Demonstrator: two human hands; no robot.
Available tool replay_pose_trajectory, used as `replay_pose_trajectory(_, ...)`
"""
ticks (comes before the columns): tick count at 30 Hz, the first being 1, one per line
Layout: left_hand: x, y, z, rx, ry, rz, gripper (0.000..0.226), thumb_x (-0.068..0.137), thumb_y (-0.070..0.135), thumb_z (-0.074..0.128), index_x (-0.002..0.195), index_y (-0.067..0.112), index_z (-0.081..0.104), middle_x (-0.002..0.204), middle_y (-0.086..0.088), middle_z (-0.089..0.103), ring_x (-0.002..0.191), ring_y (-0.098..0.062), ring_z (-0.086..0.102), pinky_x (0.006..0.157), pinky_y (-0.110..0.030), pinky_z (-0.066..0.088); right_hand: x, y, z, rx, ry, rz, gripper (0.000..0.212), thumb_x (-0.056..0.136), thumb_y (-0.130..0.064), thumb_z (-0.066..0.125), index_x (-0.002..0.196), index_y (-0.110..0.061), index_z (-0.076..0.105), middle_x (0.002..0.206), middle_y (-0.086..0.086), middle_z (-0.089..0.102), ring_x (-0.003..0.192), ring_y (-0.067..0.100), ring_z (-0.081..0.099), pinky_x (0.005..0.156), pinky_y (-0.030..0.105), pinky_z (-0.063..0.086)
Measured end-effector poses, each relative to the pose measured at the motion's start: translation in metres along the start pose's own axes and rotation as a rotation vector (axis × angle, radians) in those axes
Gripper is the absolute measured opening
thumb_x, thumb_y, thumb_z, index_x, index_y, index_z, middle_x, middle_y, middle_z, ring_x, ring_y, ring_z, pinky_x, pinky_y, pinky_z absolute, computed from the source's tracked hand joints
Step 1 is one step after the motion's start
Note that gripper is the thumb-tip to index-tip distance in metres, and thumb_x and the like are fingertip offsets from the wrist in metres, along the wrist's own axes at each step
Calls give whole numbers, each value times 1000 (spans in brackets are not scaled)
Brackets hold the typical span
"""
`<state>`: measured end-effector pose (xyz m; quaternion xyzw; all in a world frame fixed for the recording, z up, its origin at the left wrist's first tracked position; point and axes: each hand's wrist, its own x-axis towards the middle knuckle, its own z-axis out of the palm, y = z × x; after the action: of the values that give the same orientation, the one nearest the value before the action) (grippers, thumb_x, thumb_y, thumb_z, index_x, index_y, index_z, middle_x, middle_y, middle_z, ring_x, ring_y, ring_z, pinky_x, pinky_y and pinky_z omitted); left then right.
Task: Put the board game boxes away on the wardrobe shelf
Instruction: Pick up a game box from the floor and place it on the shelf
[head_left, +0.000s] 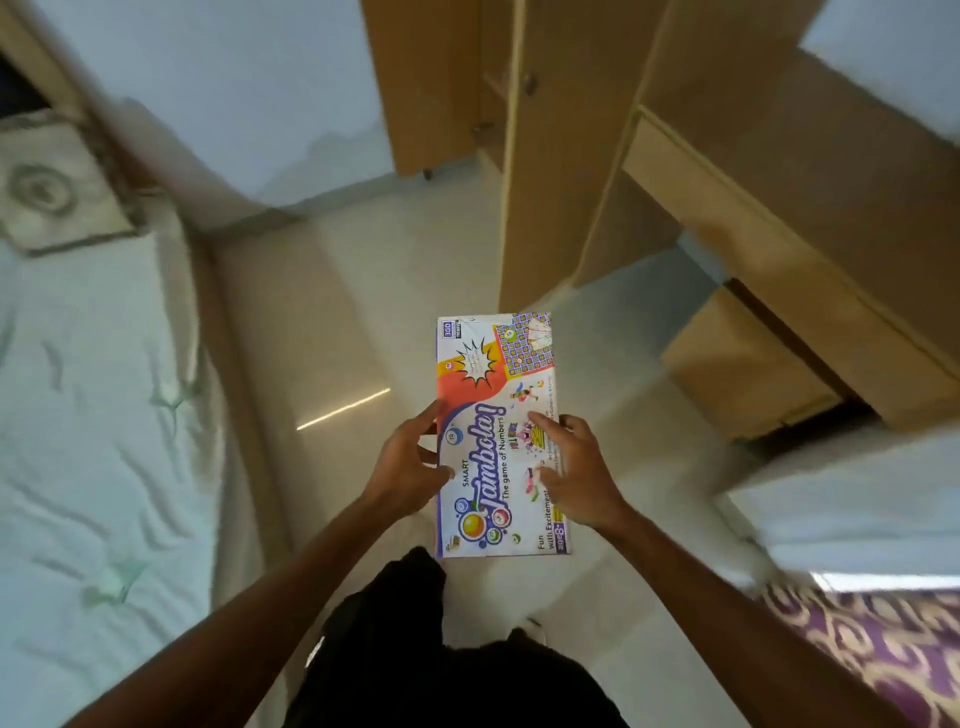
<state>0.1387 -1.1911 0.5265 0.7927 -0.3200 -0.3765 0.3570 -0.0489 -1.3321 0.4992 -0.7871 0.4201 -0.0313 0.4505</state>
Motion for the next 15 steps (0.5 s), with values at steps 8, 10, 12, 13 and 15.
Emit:
replay_pose_trajectory(8,119,-22,-130,-107,192,-50,86,71,-8,73,146,18,39,137,-7,48,80,-6,62,55,-11,52,179,-119,37,-59,-65,-175,68,77,-2,60,139,-27,47,125,-1,40,123,19,44,107,38,43)
replay_pose_trajectory(10,153,-25,-169,-118,203,-57,86,72,-7,74,146,18,39,137,-7,49,78,-7,63,54,-13,53,221,-150,48,-73,-84,-187,67,79,-1,60,139,-27,47,125,-1,40,122,18,45,106,37,44)
replay_pose_trajectory(12,188,-25,-208,-111,220,-55,85,72,-4,76,145,20,39,138,-5,50,80,-10,64,55,-14,54,265,-179,57,-71,-95,-190,67,79,-2,60,140,-27,46,126,-1,40,124,19,44,107,38,43)
replay_pose_trajectory(13,202,-24,-222,-105,223,-53,86,72,-3,76,145,20,39,139,-5,49,81,-11,64,54,-14,54,281,-190,59,-73,-94,-201,68,79,-2,60,141,-27,45,127,-1,40,125,19,44,108,38,43)
replay_pose_trajectory(15,237,-23,-254,-104,227,-74,87,72,-3,76,146,21,38,139,-5,48,82,-12,65,52,-13,53,322,-212,65,-63,-102,-187,69,80,-3,60,142,-28,44,126,-2,40,125,20,45,107,38,43)
